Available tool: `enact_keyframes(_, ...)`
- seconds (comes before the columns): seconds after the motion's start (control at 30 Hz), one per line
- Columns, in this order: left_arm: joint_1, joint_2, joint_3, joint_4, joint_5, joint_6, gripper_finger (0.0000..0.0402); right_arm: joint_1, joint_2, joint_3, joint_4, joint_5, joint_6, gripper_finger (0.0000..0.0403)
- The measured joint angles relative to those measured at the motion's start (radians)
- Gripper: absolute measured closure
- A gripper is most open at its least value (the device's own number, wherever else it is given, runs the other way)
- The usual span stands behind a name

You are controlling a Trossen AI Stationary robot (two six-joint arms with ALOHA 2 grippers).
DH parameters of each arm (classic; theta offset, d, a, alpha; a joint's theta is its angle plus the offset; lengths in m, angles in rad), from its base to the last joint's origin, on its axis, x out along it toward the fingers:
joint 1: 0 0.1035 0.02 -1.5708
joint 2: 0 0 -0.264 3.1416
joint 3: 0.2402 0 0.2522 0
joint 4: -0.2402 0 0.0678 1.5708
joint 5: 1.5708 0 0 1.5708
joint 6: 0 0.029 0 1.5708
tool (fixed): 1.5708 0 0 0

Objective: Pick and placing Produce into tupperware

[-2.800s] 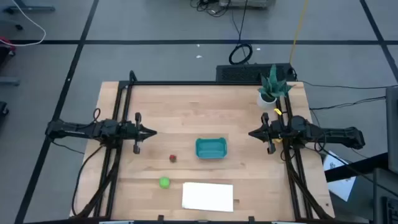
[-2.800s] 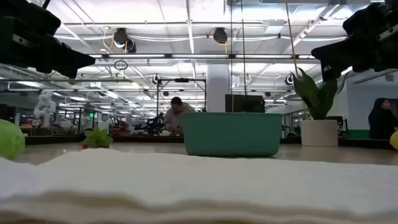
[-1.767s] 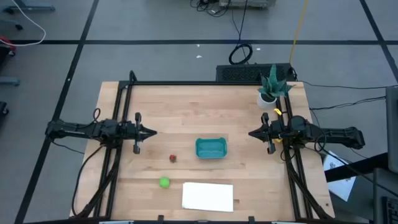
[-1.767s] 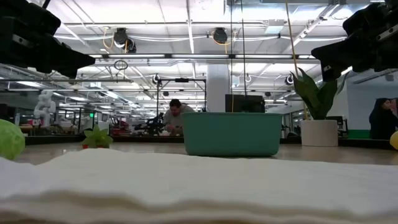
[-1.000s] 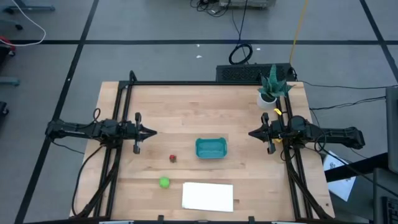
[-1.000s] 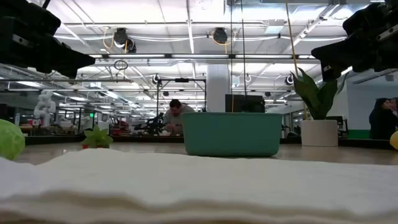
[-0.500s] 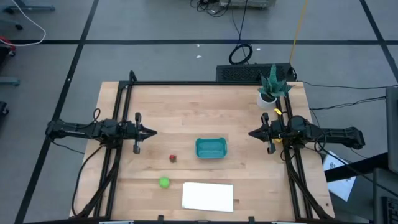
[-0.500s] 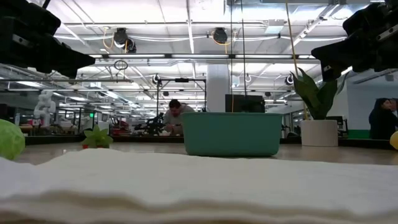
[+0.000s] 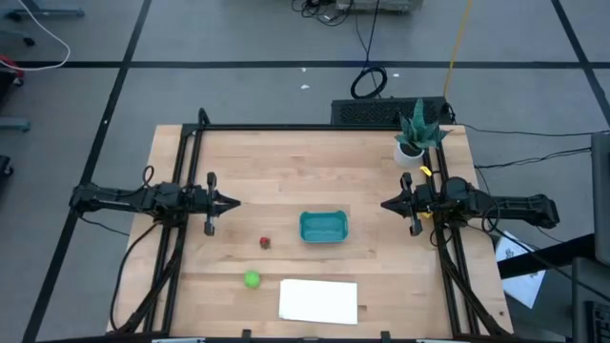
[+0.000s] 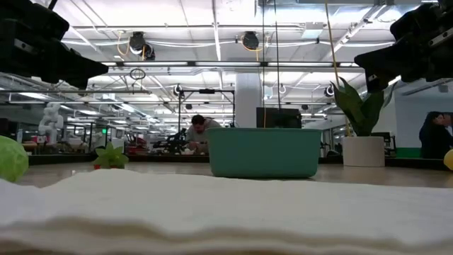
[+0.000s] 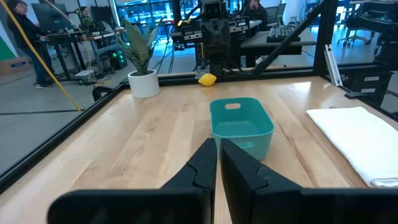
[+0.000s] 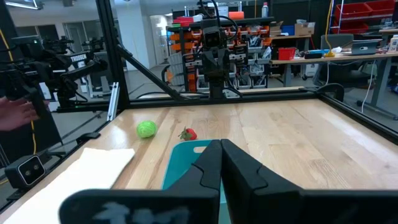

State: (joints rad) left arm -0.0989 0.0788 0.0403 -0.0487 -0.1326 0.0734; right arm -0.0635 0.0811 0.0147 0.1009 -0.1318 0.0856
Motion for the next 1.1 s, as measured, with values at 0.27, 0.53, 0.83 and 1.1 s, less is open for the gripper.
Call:
enact_keyframes(0.27,0.0,0.0,0.0,0.0,0.0,0.0,0.0376,0.0,0.0,0.0,0.0,0.0,0.0,0.0403)
enact_keyframes(0.53,0.0,0.0,-0.002,0.056,0.001,-0.111,0.0376,0.0,0.0,0.0,0.004,0.0,0.008,0.0403)
enact_keyframes(0.83,0.0,0.0,-0.002,0.135,0.001,-0.187,0.0376,0.0,0.0,0.0,0.004,0.0,0.008,0.0403)
enact_keyframes(1.1,0.0,0.0,-0.001,0.163,-0.016,-0.252,0.0376,0.0,0.0,0.0,0.035,0.0,0.006,0.0403)
